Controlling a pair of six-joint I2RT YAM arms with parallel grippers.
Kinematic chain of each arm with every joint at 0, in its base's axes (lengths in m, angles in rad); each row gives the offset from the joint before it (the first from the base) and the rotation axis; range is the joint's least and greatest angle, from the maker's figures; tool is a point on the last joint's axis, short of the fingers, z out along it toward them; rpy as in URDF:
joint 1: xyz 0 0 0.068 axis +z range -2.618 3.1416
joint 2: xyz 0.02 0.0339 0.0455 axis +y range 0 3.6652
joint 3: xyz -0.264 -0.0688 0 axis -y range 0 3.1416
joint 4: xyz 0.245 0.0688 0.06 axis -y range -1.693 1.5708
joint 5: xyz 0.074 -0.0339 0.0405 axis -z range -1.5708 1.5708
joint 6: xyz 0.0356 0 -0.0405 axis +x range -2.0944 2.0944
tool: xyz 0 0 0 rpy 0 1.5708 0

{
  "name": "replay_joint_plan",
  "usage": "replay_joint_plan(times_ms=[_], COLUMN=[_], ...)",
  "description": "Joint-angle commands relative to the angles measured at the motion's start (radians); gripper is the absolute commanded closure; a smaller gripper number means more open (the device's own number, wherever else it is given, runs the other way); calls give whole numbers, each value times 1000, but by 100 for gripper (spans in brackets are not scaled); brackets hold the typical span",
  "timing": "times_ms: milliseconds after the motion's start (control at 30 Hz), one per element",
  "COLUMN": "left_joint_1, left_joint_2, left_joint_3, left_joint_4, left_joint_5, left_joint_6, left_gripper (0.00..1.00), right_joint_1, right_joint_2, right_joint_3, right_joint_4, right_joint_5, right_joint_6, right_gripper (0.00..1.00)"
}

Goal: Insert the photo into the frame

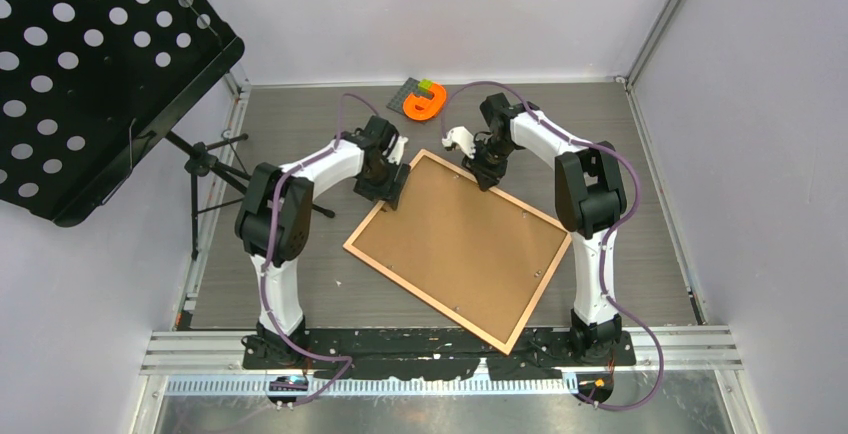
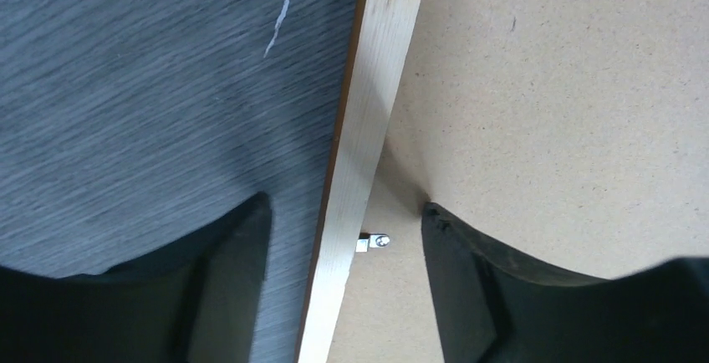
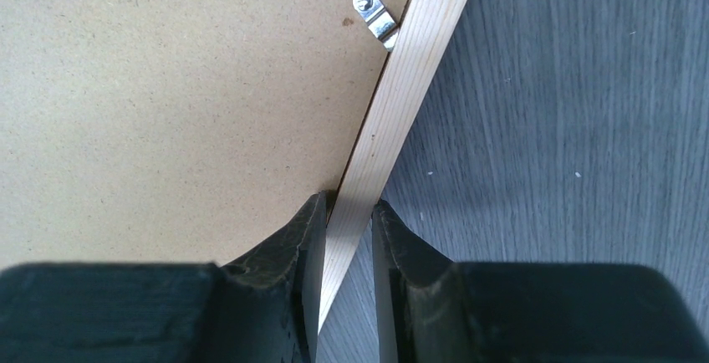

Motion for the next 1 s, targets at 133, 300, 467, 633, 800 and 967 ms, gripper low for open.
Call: replay_joint_plan(times_ms=[133,300,467,633,800,967], left_joint_1=[18,31,70,100,121,130], left_joint_2=[-152,-187,-159,-129,-102,-94], left_joint_3=[-77,-102,-94,-89,-87,-96], left_joint_4=[57,53,35,36,28,34], left_joint_5=[-6,-18,11,21,65,115], left_joint_6=[40,66,46,32,6,-19], left_gripper=[27,27,33,38,42,49], right_joint_1=[15,39,66,88,85,68], right_joint_2=[63,115,223,266,204,57], right_joint_3=[90,211,404,524,428,249], right_joint_4=[-7,-41,-128,-118,-1,133], right_joint_5=[-7,-15,-13,8,51,128], right_joint_6=[26,10,-9,10,128,282], right_gripper=[94,94,94,75,34,25])
